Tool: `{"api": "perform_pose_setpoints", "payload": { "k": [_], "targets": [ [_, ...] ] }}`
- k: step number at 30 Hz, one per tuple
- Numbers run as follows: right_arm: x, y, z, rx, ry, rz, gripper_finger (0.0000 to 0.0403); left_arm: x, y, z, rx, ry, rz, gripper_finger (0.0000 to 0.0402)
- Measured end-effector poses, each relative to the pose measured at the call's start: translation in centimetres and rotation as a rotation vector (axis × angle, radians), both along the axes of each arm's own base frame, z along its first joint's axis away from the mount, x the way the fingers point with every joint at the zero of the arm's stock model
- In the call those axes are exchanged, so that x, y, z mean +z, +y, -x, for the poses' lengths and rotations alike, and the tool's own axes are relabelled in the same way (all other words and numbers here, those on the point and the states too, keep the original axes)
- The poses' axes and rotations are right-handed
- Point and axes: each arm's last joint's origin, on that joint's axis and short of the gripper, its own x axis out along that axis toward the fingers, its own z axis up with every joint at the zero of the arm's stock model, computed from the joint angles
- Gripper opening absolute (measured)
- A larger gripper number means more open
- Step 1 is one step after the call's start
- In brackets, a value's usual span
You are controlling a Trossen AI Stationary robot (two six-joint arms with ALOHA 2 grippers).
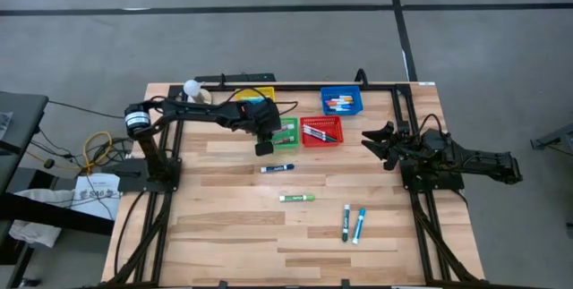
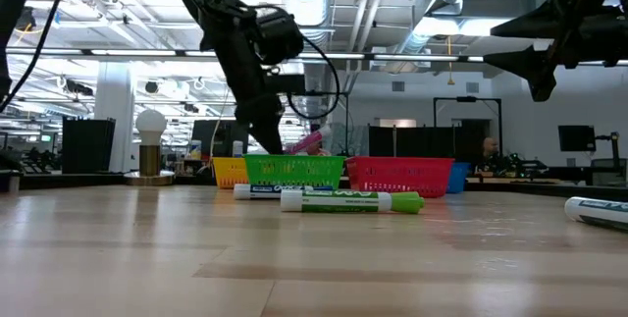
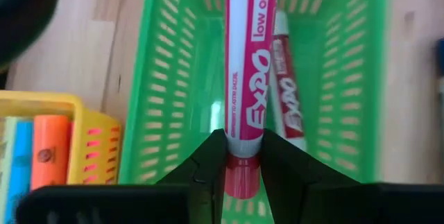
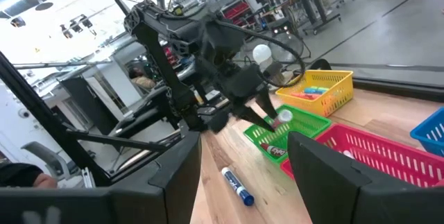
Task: Pick & Place Markers
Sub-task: Put the pink marker into the green bin, then put the dark blue marker into the green bin
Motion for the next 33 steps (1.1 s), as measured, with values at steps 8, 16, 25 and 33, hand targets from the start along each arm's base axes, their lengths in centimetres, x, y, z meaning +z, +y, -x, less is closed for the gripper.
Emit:
{"api": "perform_pose_setpoints", "payload": {
  "k": [8,16,25,33],
  "targets": [
    [0.0,0.0,0.0,0.001,-0.001,-0.007,0.0205,-1.0,0.0,-0.3,-0.004,0.016,0.022,0.0077],
    [0.0,0.0,0.0,0.001,-0.001,-0.007,0.0205,-1.0,0.0,-0.3,-0.012,0.014,0.023,0.0080],
    [0.0,0.0,0.0,0.002,-0.001,-0.007,0.0205,-1.0,0.0,-0.3,-0.011,0.015,0.017,0.0105],
    [0.0,0.0,0.0,0.001,-0.001,-0.007,0.0205,1.3,-0.2,0.1,0.010,-0.043,-0.040,0.0124]
  ]
}}
